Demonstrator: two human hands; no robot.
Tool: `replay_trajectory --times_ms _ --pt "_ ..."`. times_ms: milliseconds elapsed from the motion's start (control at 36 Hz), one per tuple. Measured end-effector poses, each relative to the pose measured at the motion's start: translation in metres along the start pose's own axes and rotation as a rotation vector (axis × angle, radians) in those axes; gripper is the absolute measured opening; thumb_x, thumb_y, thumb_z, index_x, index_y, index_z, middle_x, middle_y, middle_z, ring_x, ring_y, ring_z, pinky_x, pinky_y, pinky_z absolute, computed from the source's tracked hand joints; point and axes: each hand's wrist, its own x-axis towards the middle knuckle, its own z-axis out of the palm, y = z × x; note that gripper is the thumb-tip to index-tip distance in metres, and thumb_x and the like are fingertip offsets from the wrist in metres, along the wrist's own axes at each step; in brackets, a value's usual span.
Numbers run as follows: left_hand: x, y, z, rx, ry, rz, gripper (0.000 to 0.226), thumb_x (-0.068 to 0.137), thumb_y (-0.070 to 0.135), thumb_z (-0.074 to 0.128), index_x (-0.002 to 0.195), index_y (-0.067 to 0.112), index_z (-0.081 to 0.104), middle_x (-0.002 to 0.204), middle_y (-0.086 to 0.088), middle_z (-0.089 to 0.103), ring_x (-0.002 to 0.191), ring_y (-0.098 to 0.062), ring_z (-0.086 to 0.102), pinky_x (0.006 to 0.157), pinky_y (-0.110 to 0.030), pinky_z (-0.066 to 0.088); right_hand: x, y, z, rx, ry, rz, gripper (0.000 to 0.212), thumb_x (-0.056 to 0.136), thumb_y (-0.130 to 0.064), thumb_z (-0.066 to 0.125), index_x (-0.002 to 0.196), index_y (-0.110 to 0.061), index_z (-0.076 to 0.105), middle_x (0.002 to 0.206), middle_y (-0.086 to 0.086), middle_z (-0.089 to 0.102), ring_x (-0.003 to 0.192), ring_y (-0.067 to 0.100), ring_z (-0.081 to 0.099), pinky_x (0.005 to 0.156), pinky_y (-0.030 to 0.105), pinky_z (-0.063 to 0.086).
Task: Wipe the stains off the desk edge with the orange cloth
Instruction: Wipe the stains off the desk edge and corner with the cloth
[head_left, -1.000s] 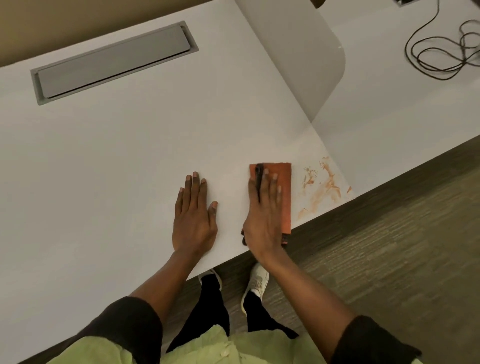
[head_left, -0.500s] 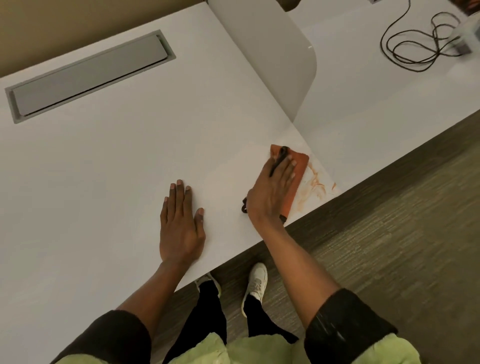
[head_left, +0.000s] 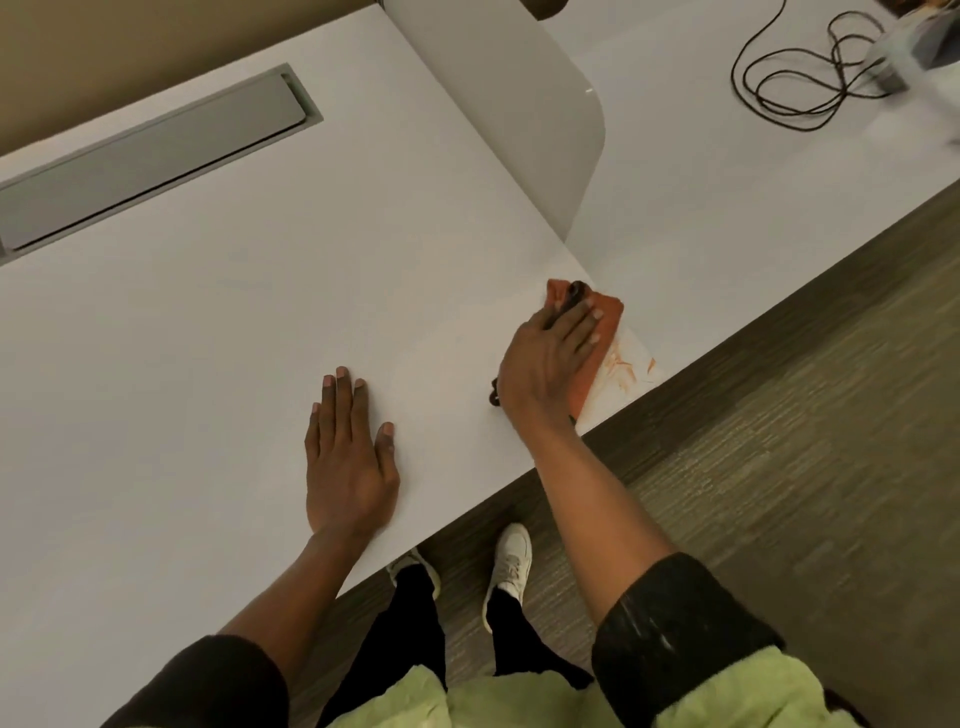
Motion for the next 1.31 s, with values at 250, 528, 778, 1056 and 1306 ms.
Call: replay_trajectory --times_ms 250,528,778,1056,1306 --pt "-0.003 -0.001 -0.001 0.01 0.004 0.002 0.068 0.116 0.043 0.024 0.177 0.015 0.015 0.187 0.001 0.0 0.173 -0.012 -0.008 0.14 -0.039 0.002 -0.011 -0.024 -0.015 -0.075 -0.091 -0.188 0.086 0.1 -0.019 0.064 0.161 0.012 0.013 0.166 0.045 0.007 0.158 0.058 0.009 0.131 0.062 0.015" --pt "-0.001 0.0 0.001 0.008 0.008 -0.002 0.068 0.116 0.043 0.025 0.177 0.015 0.016 0.187 0.0 0.003 0.173 -0.013 -0.006 0.14 -0.041 0.004 -0.055 0.002 0.002 -0.031 -0.066 -0.29 0.088 0.103 -0.018 0.062 0.165 0.005 0.005 0.169 0.039 -0.003 0.161 0.053 -0.001 0.132 0.059 0.011" --pt "-0.001 -0.001 0.0 0.003 0.008 -0.007 0.068 0.116 0.044 0.025 0.177 0.015 0.016 0.187 0.001 0.003 0.173 -0.013 -0.006 0.141 -0.043 0.006 -0.082 0.035 0.025 0.08 0.041 -0.52 0.091 0.091 -0.013 0.041 0.169 -0.015 -0.007 0.175 0.025 0.003 0.164 0.04 0.0 0.133 0.057 0.013" --pt "-0.001 0.001 0.001 0.004 -0.002 -0.016 0.068 0.116 0.046 0.025 0.178 0.019 0.012 0.187 0.004 -0.001 0.172 -0.01 -0.009 0.14 -0.035 -0.002 -0.055 0.013 0.014 0.097 0.009 -0.478 0.083 0.091 -0.008 0.026 0.169 -0.012 -0.002 0.175 0.026 -0.001 0.164 0.043 -0.003 0.133 0.057 0.01" --pt "-0.002 0.001 -0.001 0.001 -0.005 -0.013 0.069 0.116 0.043 0.026 0.177 0.015 0.015 0.187 0.001 0.001 0.173 -0.011 -0.008 0.14 -0.039 0.002 -0.072 0.069 0.004 0.097 0.014 -0.513 0.094 0.089 -0.005 0.071 0.168 -0.02 0.022 0.177 0.02 0.006 0.164 0.041 -0.001 0.134 0.053 0.016"
